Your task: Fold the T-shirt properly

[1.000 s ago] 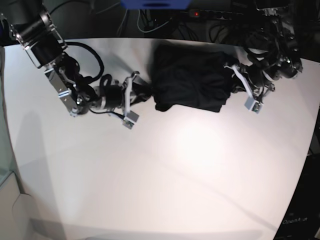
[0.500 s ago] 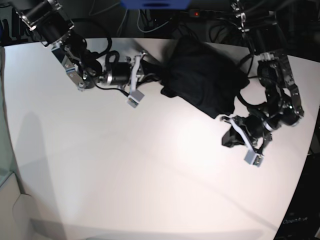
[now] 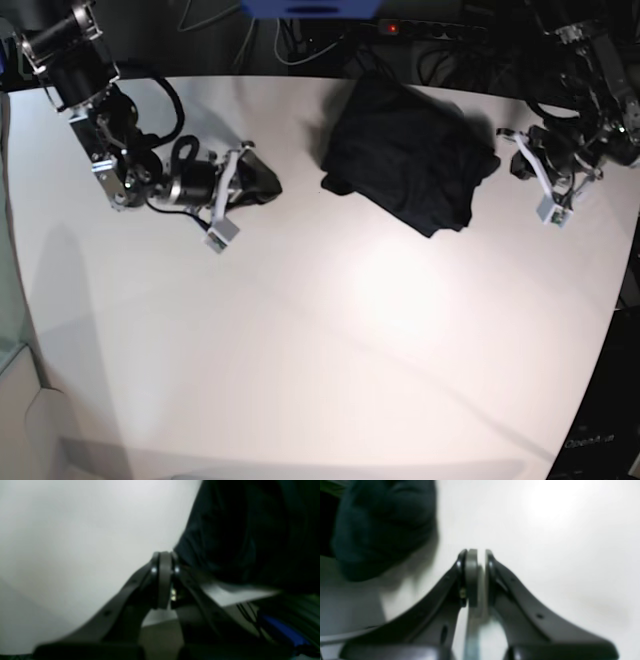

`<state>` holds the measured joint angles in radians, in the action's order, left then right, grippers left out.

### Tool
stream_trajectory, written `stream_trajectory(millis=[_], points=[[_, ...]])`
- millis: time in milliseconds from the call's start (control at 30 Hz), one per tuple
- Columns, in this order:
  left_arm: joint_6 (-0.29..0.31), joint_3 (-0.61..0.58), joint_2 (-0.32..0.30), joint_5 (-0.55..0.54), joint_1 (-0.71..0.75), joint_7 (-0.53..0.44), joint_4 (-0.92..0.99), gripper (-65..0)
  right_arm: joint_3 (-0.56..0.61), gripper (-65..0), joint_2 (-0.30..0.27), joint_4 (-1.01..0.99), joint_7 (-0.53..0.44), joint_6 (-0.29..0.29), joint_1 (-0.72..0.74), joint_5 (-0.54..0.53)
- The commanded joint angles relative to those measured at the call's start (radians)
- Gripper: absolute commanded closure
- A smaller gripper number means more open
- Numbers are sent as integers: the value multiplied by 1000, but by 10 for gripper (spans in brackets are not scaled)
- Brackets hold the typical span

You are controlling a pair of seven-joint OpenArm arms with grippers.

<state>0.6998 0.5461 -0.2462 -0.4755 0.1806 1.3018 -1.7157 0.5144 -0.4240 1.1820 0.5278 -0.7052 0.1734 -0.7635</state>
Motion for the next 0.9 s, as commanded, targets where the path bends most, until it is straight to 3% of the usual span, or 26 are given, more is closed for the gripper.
stream_trajectory(millis=[0,300,567,867], points=[[-2,-4,-8,-15,13,-20,-16,0,-4,-44,-9,9,-8,7,21,-6],[-2,-45,64,-6,92,-173,53,0,-3,-44,37,11,1,7,35,-6],[-2,-151,132,-6,-115,-328,305,0,-1,-44,103,48,13,7,-74,-6],[-2,-162,166,-13,-362,-344,423,0,-7,-44,27,201,7,7,-183,-6]])
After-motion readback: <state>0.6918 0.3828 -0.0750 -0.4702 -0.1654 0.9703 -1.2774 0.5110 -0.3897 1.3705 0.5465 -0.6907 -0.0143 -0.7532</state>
